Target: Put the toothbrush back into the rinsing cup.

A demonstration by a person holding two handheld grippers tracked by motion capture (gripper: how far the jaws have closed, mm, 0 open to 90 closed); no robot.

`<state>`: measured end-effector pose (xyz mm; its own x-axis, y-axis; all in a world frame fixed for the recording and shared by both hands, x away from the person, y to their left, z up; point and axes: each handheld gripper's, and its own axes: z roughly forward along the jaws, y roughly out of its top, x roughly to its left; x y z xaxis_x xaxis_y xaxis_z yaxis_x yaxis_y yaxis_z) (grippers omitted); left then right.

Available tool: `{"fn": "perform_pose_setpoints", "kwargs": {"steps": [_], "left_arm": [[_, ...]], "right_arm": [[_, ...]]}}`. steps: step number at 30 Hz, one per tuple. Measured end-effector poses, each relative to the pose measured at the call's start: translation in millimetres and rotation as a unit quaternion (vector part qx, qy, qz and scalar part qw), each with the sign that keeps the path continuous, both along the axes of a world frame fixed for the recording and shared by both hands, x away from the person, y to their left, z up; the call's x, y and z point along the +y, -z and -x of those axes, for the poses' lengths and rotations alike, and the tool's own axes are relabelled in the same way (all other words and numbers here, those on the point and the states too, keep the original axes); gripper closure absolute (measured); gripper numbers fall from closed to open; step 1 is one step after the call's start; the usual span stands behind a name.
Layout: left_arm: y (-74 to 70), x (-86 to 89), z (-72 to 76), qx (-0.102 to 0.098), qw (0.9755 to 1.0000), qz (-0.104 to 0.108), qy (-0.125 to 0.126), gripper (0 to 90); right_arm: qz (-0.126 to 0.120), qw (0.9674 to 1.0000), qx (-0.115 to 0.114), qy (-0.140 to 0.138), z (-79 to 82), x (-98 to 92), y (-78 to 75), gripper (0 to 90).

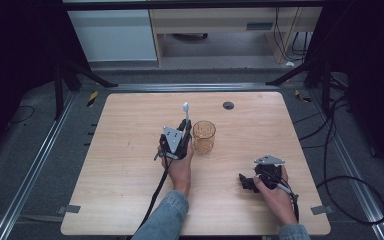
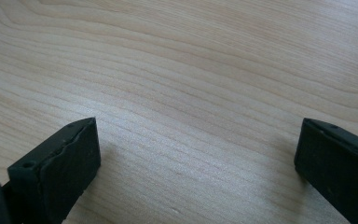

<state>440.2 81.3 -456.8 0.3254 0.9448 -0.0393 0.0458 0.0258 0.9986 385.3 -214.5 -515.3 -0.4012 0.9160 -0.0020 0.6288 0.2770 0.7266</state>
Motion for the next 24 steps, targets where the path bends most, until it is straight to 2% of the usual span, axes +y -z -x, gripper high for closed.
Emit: {"fn": "perform_pose_setpoints", "kwargs": {"steps": [15, 24], "left_arm": [[9.0, -1.3, 2.1, -0.003, 1.0000, -0.001, 0.002, 78.6], [18.6, 1.7, 1.4, 0.004, 1.0000, 0.000, 0.001, 78.5]], "right_arm": [[0.000, 1.0000, 0.000, 0.000, 0.0, 0.0, 0.0, 0.6], [0.000, 1.0000, 0.000, -0.001, 0.0, -0.1, 0.0, 0.6]]}}
